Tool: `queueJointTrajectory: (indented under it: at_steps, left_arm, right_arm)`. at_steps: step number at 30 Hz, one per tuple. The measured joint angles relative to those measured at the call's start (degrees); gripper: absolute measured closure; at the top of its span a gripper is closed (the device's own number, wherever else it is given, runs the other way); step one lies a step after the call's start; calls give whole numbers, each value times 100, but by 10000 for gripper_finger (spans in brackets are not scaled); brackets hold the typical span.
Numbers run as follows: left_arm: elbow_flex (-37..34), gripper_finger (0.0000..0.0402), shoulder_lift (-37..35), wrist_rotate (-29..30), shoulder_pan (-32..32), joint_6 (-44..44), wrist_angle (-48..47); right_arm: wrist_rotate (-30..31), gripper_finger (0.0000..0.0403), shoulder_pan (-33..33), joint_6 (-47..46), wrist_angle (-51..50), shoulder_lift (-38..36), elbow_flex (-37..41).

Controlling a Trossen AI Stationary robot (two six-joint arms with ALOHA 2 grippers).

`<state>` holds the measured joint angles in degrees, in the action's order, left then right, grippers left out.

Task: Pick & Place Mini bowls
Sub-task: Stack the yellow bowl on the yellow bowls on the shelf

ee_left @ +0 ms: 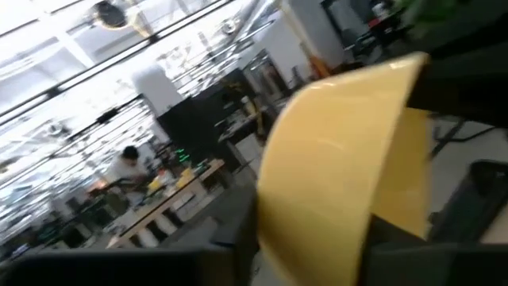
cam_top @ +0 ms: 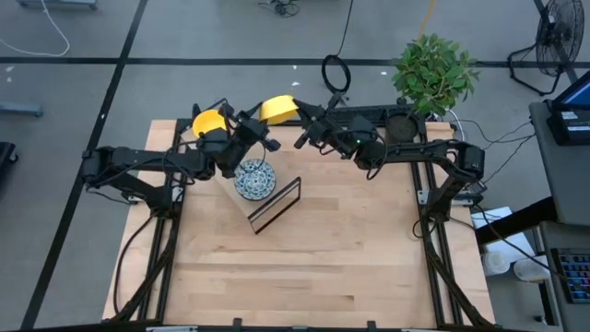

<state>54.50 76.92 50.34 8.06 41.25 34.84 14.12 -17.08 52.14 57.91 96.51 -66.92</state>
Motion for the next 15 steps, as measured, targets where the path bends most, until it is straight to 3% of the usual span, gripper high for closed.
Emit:
queueJointTrajectory:
  at_steps: [6,15]
  left_arm:
    - [110,385,-43,747,-87,427,-13]
    - [878,395,-76,2204,-145,1665,0]
  right_arm:
    - [310,377,28,-352,-297,2,0]
    - [739,247,-20,-850,-1236,-28,6]
